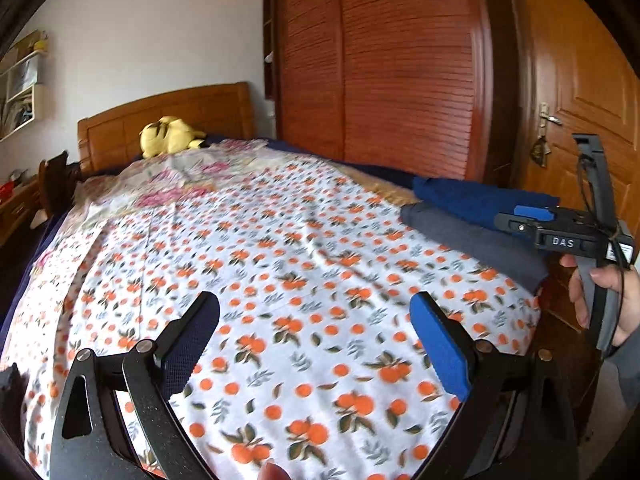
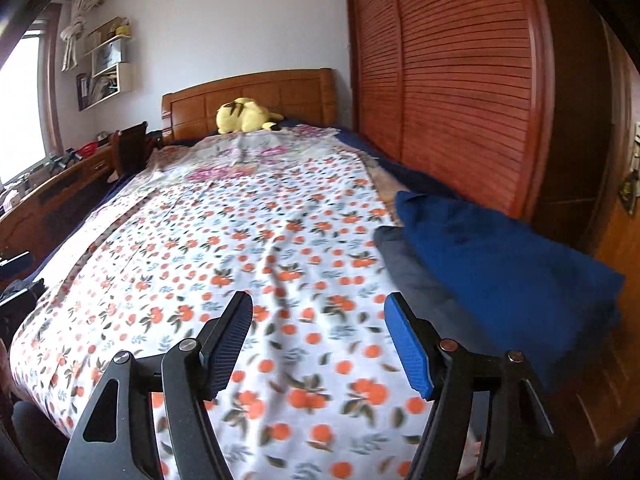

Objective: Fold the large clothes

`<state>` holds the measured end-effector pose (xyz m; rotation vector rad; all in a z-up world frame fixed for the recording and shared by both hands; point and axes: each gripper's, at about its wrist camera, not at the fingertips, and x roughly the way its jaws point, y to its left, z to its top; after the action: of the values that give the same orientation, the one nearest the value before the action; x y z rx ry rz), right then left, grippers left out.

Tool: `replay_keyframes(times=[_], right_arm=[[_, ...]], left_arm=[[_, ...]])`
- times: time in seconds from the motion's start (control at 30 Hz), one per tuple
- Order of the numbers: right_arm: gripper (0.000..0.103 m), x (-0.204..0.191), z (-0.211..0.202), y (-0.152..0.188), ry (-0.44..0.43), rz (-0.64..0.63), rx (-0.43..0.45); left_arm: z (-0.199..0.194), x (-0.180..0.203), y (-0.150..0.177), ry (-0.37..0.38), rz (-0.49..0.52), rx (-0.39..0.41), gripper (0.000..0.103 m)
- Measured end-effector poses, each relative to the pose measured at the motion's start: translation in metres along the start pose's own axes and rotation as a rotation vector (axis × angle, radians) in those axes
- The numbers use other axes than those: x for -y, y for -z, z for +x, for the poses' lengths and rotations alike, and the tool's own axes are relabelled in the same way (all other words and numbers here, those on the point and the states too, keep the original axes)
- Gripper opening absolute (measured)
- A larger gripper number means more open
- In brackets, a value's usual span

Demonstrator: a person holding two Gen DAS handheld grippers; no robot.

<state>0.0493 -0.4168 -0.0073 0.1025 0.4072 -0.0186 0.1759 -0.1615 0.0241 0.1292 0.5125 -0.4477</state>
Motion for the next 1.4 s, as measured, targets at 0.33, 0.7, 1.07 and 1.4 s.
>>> replay_keyframes(times=[0.33, 0.7, 1.07, 1.4], right_arm=[[0.072, -0.06, 0.032, 0.017, -0.133, -0.062, -0.027], [0.072, -0.096, 0.048, 0.038, -0.228, -0.079, -0.062], [0.072, -0.121, -0.001, 0.036, -0.294, -0.117, 0.021], [0.072, -0.132, -0.056, 0.037, -0.323, -0.125, 0.157]], left_arm=[[0.001, -0.041, 0.043, -0.071, -0.098, -0.076, 0.096], [-0.038, -0.074, 0.085, -0.184, -0.197, -0.097, 0.096], [-0.105, -0.101, 0.099, -0.278, -0.275, -0.041, 0.096], [-0.175, -0.086, 0.07, -0.323, -0.223, 0.099, 0.096]])
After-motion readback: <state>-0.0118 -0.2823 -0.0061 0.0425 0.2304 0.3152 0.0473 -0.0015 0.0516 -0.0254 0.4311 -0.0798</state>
